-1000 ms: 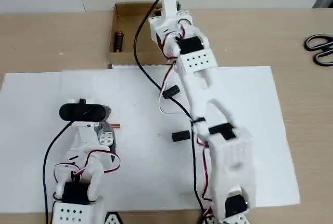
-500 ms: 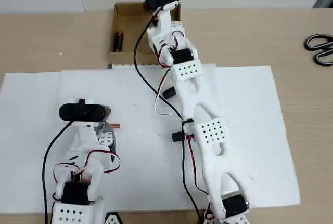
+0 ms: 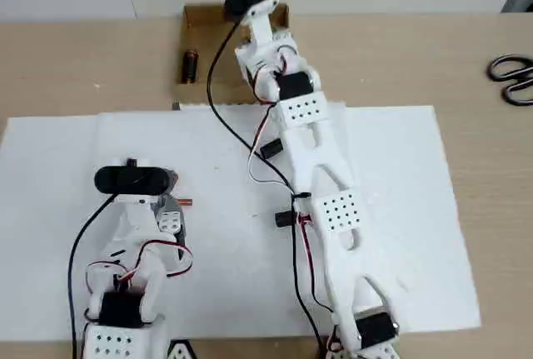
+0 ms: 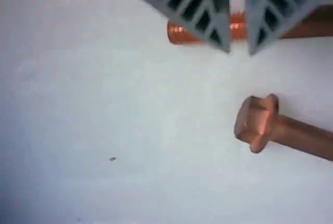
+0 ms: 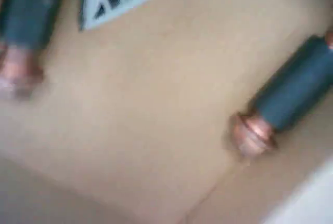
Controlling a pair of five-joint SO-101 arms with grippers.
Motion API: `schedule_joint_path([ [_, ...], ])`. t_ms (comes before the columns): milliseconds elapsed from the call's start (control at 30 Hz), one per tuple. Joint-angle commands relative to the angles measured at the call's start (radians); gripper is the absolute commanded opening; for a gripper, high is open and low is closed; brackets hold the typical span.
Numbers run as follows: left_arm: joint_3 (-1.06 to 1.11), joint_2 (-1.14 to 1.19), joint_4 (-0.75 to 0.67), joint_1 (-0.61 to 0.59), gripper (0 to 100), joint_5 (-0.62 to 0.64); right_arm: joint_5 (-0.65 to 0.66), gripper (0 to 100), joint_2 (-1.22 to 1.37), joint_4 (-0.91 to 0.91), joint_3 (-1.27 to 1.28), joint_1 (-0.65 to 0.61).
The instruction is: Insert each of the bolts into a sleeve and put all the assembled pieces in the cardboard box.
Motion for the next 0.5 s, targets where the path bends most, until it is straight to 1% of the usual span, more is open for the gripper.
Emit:
schedule_joint_path([
  [0, -0.002, -0.008, -0.023, -0.002, 1, -0.002, 0.009, 24.5, -0.154, 0.061, -0.055, 0.007],
  [133, -0.002, -0.008, -0.023, -0.002, 1, -0.002, 0.008, 24.5, -0.231, 0.205, -0.055, 0.007],
  [267, -0.002, -0.008, -0.023, -0.002, 1, -0.002, -0.008, 24.5, -0.294, 0.406, -0.055, -0.007],
  [467, -0.002, -0.008, -0.023, -0.002, 1, 0.0, -0.178, 24.5, -0.355, 0.733, -0.055, -0.035],
])
